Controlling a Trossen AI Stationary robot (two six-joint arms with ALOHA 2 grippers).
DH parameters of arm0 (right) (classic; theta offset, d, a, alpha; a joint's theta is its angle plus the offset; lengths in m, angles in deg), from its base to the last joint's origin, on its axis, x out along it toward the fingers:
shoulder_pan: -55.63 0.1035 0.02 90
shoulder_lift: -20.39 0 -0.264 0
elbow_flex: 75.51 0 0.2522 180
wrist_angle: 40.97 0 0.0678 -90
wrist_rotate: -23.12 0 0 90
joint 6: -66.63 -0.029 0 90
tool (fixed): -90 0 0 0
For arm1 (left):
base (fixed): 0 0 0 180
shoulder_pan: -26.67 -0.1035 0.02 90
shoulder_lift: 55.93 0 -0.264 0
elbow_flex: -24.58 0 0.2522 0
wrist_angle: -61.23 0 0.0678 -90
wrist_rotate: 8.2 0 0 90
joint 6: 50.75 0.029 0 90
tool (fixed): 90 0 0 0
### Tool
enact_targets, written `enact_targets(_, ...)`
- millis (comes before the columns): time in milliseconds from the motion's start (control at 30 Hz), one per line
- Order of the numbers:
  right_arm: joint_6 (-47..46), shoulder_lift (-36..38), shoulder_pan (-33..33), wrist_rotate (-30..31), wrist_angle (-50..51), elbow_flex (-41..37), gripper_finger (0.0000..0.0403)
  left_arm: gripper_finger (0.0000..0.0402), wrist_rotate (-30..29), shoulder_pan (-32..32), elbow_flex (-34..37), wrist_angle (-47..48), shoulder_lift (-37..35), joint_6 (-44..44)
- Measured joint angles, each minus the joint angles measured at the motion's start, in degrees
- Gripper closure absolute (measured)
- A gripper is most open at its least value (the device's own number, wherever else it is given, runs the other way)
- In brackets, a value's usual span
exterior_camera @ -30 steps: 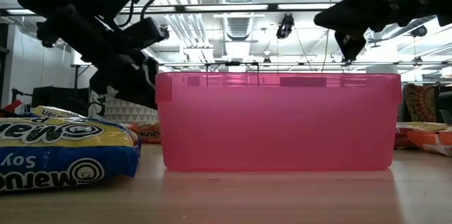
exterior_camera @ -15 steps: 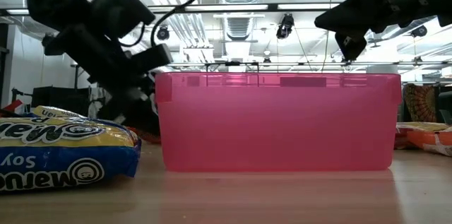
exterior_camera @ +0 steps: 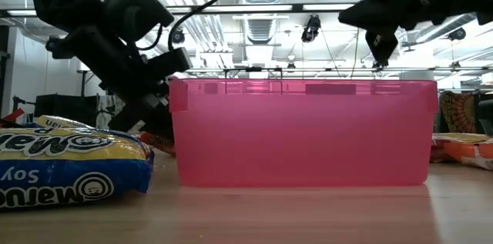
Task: Sort Maruchan noodles
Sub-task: Put the orange noodle pack into the red bin
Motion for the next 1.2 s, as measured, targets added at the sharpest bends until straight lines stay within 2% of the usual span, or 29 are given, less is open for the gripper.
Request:
enact_targets(233,3.67,0.02,0.0,0.12,0.68,2.85,0.0394,0.0399,-1.82,0.0,1.75,-3.51,-6.07,-0.8)
enact_targets(367,6.34,-0.05,0.0,3.06,2.02,4.49,0.0394,0.04,-2.03,-0.02,1.91,-4.49,-8.81,-1.69)
enact_targets(567,11.91,-4.9,0.0,4.97,3.18,8.23,0.038,0.04,-2.19,-0.07,1.91,-7.8,-9.86,-5.21)
enact_targets(700,15.88,-11.46,-0.01,6.45,7.92,13.47,0.0334,0.0401,-2.23,-0.07,1.91,-7.88,-9.83,-7.31)
enact_targets(1000,25.23,-27.02,-1.45,7.47,22.71,28.78,0.0187,0.0401,-2.27,-0.07,1.91,-9.62,-9.83,-9.01)
enact_targets(1200,28.5,-36.17,-2.97,7.22,26.09,35.5,0.0127,0.0401,-2.27,-0.11,1.84,-10.97,-9.83,-9.01)
